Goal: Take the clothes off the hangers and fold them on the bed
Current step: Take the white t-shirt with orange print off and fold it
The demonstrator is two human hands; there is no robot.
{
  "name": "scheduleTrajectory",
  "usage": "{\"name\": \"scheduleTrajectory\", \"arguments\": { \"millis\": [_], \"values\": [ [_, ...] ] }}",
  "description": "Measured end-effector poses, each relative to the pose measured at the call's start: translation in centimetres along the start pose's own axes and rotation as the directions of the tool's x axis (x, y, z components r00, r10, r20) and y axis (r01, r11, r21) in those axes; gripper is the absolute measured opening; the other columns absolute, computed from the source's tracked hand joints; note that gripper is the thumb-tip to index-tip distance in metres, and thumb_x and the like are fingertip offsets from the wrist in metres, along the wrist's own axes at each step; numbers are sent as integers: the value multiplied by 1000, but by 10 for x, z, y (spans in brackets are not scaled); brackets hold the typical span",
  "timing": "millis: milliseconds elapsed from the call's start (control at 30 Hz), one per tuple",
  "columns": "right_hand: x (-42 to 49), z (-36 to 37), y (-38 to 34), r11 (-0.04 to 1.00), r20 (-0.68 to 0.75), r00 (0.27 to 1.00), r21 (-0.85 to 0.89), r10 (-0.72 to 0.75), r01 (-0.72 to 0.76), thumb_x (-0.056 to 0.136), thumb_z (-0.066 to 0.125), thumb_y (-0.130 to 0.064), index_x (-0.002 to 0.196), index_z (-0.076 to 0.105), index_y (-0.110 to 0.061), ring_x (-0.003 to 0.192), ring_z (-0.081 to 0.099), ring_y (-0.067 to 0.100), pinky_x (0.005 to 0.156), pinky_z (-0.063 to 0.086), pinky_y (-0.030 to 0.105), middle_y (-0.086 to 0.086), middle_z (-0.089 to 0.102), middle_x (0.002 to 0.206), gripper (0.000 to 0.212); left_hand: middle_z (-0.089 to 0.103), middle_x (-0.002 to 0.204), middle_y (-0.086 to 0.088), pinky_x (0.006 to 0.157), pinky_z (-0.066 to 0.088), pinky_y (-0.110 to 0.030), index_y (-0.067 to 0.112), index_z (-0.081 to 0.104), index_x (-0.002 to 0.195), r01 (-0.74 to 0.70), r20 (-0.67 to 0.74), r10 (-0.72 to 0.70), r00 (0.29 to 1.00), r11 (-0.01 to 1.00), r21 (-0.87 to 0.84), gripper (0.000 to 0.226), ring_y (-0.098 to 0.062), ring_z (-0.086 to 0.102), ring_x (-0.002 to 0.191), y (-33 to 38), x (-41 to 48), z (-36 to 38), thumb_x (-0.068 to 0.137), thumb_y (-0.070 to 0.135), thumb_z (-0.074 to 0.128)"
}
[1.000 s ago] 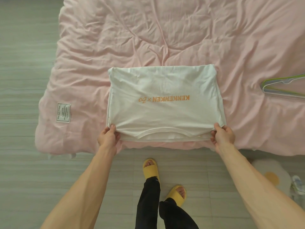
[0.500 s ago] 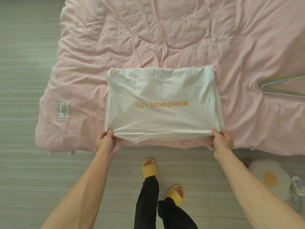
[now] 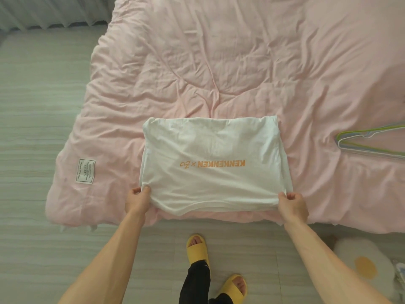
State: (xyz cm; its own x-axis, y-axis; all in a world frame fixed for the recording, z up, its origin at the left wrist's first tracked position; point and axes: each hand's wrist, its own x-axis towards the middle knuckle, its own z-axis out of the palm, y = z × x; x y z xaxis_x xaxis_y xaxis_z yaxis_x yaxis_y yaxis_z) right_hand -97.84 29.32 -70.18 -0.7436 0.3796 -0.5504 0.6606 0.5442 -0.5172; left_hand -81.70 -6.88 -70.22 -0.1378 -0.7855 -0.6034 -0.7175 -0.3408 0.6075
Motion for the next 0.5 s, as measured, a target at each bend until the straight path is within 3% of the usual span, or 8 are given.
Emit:
{"name": "scheduleTrajectory", "arguments": {
  "millis": [67, 167, 267, 400, 500],
  "values": [
    [-3, -1, -9, 987, -10, 999, -153, -52, 50, 90, 56, -20, 112, 53, -12, 103, 51, 34, 82, 44, 39, 14, 58, 119, 24, 61, 119, -6, 92, 48, -42, 15, 55, 121, -33, -2, 33, 999, 999, 33, 39, -29, 57, 107, 11, -6, 1, 87, 32, 66],
    [-3, 1, -31, 926, -11, 980, -329, -199, 184, 85, 61, -29, 124, 50, -13, 120, 44, 37, 94, 40, 47, 14, 51, 130, 44, 57, 115, -5, 86, 42, -38, 13, 54, 122, -78, 7, 78, 997, 995, 61, 41, -25, 52, 101, 33, -3, 6, 88, 30, 67],
    [14, 11, -71, 919, 30, 958, -275, -284, 281, 84, 66, -37, 127, 50, -11, 121, 46, 37, 97, 42, 48, 13, 54, 129, 53, 60, 116, -4, 87, 44, -38, 14, 55, 121, -134, 51, 131, 990, 989, 64, 42, -25, 55, 101, 67, 14, 11, 88, 37, 68],
    [51, 25, -125, 949, 44, 960, -149, -276, 279, 84, 67, -42, 127, 52, -10, 121, 51, 38, 98, 44, 47, 13, 59, 128, 56, 65, 116, -3, 97, 48, -43, 16, 61, 119, -193, 75, 188, 979, 979, 60, 43, -26, 60, 106, 115, 47, 23, 88, 45, 69],
    [77, 33, -165, 970, 74, 970, -53, -233, 237, 88, 66, -44, 126, 51, -10, 112, 56, 32, 88, 43, 37, 7, 60, 118, 53, 68, 105, -1, 96, 50, -43, 16, 66, 108, -200, 99, 194, 976, 979, 50, 40, -26, 62, 103, 151, 69, 34, 88, 50, 65]
  ]
}}
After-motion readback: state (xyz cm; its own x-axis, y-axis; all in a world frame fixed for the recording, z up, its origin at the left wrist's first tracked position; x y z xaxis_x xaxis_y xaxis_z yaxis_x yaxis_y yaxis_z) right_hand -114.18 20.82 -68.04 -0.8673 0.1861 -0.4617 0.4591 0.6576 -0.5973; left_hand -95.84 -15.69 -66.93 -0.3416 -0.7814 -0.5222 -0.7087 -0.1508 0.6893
